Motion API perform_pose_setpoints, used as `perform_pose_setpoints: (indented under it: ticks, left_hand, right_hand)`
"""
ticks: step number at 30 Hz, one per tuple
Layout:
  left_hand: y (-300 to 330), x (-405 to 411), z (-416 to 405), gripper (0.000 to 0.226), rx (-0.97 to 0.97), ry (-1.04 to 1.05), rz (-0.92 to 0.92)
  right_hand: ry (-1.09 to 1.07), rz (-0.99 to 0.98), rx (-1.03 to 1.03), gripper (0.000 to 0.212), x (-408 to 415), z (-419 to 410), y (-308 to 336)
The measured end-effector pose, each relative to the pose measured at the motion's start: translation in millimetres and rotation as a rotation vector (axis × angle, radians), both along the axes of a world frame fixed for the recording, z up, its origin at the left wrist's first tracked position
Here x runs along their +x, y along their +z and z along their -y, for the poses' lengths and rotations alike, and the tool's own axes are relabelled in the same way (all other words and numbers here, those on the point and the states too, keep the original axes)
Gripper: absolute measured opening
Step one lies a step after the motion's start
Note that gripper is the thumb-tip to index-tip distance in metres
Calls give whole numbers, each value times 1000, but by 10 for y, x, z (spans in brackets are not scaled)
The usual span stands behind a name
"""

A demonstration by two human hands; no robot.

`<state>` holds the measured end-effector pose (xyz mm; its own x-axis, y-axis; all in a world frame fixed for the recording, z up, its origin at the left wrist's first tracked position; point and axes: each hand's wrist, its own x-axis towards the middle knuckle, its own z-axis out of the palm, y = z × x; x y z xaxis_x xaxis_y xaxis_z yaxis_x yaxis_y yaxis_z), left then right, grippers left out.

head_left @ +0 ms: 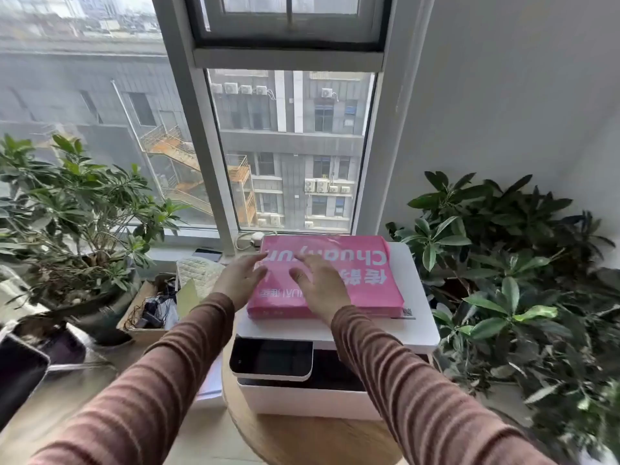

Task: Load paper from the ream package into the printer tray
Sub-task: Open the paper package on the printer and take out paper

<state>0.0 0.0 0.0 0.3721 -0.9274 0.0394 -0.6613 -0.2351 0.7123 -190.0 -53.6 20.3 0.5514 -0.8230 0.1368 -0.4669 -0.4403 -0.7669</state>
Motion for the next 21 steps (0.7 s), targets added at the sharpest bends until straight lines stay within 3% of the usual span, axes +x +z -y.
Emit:
perform_pose_setpoints:
  ticks: [4, 8, 12, 15, 18, 21]
  left_hand:
    - [-208, 15, 18, 55, 187, -132, 219]
    - [-348, -8, -35, 55, 210, -144, 296]
    - [-328, -123, -236, 65, 203, -176, 417]
    - [-255, -195, -386, 42, 80, -215, 496]
    - [-194, -229, -420, 27, -18, -199, 423]
    - [-208, -248, -405, 44, 31, -198, 329]
  right_hand:
    - [149, -384, -134, 55, 144, -59, -226]
    - [188, -516, -170, 55, 97, -119, -409]
    - [206, -518, -283, 52, -119, -227, -507]
    - [190, -429, -313, 46, -394, -292, -588]
    - [174, -325, -345, 43, -746, -344, -678]
    - [180, -304, -404, 44, -1103, -380, -752]
